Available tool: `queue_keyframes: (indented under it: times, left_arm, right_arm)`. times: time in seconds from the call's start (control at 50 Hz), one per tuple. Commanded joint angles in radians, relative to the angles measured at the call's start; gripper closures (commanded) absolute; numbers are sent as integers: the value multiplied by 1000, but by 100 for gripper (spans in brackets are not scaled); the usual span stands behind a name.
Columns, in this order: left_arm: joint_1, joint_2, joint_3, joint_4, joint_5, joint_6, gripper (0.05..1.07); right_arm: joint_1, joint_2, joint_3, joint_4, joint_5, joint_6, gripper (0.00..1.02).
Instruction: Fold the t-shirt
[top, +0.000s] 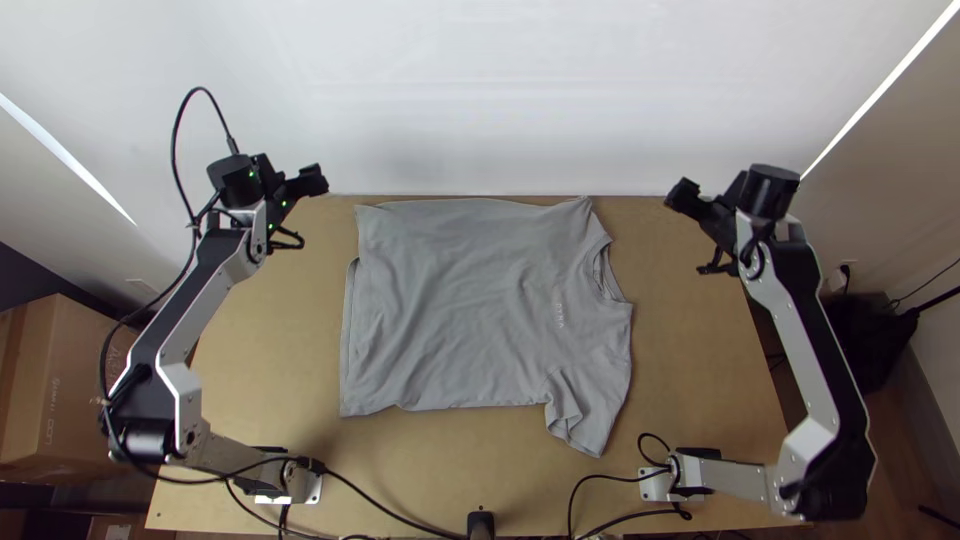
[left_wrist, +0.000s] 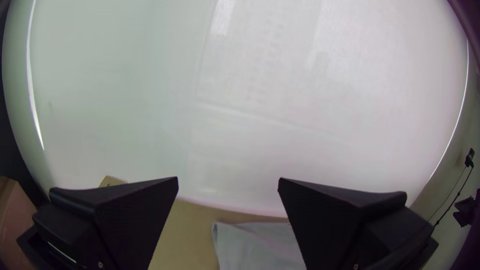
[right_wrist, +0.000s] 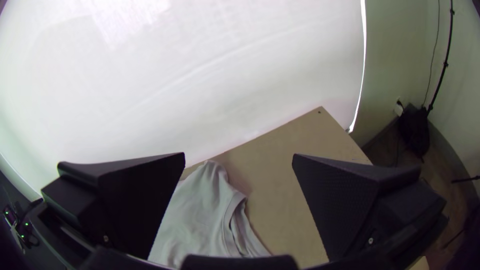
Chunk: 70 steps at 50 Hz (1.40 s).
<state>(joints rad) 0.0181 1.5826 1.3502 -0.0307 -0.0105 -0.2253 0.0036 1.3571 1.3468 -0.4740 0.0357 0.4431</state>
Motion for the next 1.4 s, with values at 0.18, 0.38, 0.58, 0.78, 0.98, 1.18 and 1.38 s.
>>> queue_keyframes:
  times: [0.18, 0.38, 0.58, 0.78, 0.98, 1.18, 1.38]
  left_arm:
    - [42, -222, -187, -152, 55, -19, 9]
    - [60, -362, -301, -248, 124, -19, 9]
    - [65, -443, -355, -357, 145, -19, 10]
    - [77, -480, -370, -428, 175, -19, 10]
    - [80, -484, -370, -428, 175, -25, 9]
    - [82, -486, -361, -436, 175, -29, 9]
    - [85, -487, -358, -454, 175, -29, 9]
  right_arm:
    - [6, -197, -213, -172, -134, 195, 4]
    - [81, -216, -255, -339, -204, 221, 5]
    - [82, -194, -330, -465, -206, 175, 10]
    - [53, -181, -434, -538, -207, 77, 18]
    - [19, -147, -511, -522, -241, -14, 41]
    - [26, -84, -546, -522, -284, -43, 41]
    - [26, -18, -571, -456, -301, -53, 41]
